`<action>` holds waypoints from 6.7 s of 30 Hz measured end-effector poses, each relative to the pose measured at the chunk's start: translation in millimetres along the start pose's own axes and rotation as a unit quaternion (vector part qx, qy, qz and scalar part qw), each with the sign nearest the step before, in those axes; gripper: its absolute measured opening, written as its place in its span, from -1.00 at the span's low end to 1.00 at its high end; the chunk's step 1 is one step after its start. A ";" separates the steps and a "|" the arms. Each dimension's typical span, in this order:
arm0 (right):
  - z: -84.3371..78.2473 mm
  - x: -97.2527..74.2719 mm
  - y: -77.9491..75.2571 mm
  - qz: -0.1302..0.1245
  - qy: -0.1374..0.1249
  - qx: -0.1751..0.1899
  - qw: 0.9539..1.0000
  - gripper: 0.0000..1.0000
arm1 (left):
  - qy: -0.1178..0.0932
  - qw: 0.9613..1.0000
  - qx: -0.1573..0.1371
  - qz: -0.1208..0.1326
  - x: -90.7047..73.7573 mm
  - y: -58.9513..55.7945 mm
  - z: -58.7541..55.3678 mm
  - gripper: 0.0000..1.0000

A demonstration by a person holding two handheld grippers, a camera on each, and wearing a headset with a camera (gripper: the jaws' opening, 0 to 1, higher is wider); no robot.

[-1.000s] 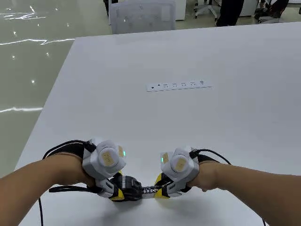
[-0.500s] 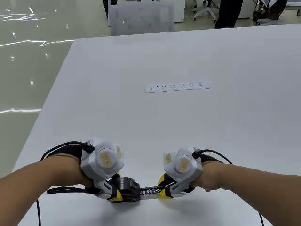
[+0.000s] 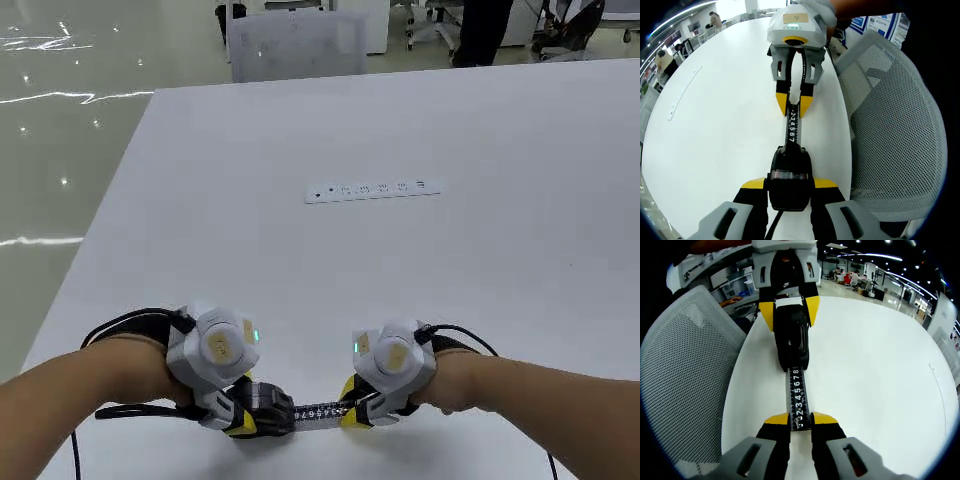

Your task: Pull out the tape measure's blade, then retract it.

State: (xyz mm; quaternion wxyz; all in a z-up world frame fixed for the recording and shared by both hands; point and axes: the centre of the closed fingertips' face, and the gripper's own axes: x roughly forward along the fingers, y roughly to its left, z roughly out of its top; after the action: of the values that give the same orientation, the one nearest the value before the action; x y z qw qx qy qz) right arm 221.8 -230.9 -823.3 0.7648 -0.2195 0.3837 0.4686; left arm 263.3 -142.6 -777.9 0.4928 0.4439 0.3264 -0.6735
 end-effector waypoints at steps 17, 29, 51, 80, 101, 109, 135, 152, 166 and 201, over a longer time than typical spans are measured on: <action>-16.5 -12.5 -2.6 -0.004 0.005 0.004 1.000 -0.73 | -0.006 1.000 0.002 0.009 -0.6 -0.9 1.1 -0.44; -25.8 -19.0 -3.0 -0.008 0.008 0.010 1.000 -0.73 | -0.007 1.000 0.004 0.009 -0.5 -1.3 1.2 -0.44; -40.6 -31.9 -5.3 -0.011 0.007 0.019 1.000 -0.73 | -0.004 1.000 0.003 0.005 0.4 -0.9 0.7 -0.43; -58.3 -45.3 -6.3 -0.011 0.001 0.032 0.999 -0.73 | -0.009 1.000 0.007 0.002 2.0 -0.4 2.5 -0.43; -78.4 -60.2 -5.1 -0.018 0.014 0.039 0.999 -0.73 | -0.011 1.000 0.013 -0.003 1.9 -1.8 2.3 -0.43; -87.7 -67.3 -4.3 -0.020 0.016 0.051 0.998 -0.73 | -0.016 1.000 0.013 -0.001 2.3 -2.0 2.8 -0.43; -98.9 -75.6 -5.2 -0.025 0.029 0.056 0.998 -0.73 | -0.018 1.000 0.014 0.000 2.6 -2.0 3.5 -0.43; -115.1 -87.5 -8.1 -0.027 0.043 0.062 0.997 -0.73 | -0.019 1.000 0.014 0.004 1.7 -2.9 2.8 -0.43; -121.3 -93.8 -6.5 -0.027 0.049 0.062 0.996 -0.73 | -0.023 1.000 0.012 0.010 1.6 -2.9 2.9 -0.43; -119.9 -95.0 -4.8 -0.058 0.053 0.045 0.996 -0.43 | -0.072 0.994 -0.059 0.064 -8.5 10.9 5.8 -0.15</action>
State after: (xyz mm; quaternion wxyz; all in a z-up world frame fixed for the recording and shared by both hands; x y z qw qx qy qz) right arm 155.1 -368.6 -821.1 0.7786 -0.2317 0.4306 0.3933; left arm 273.1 -147.9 -767.8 0.5823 0.3841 0.3005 -0.6505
